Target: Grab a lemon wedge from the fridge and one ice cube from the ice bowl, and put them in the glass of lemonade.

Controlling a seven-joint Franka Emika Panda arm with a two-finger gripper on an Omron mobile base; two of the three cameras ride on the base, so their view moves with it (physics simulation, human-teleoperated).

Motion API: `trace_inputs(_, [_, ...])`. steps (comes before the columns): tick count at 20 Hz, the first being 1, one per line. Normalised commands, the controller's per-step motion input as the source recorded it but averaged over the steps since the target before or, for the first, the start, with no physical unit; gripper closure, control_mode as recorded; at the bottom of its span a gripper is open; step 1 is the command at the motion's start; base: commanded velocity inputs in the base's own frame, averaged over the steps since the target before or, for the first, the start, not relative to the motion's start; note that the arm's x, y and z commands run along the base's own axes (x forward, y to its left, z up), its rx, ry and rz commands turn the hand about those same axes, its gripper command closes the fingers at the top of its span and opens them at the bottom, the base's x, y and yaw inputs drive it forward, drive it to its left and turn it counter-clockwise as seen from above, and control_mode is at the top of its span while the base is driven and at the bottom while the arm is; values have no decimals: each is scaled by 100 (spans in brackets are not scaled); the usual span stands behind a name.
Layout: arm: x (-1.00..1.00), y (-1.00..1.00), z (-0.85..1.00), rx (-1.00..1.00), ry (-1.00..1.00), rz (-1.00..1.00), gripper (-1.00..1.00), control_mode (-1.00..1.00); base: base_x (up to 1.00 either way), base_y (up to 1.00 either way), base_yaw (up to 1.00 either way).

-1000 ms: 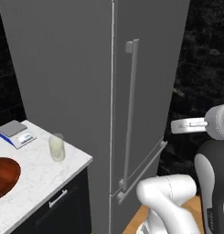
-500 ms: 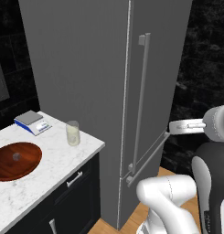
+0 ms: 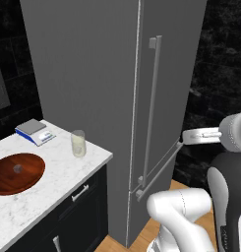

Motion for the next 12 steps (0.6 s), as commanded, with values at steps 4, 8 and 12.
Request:
trace_inputs(4, [0,0,0,0,0,0,-100,100,5,-1,0])
trace_inputs(8, [13,0,0,0,0,4,-100,-100,1,-1,1])
trace_inputs(12, [88,-20,1,0,0,16,-100,-100,0,0,0])
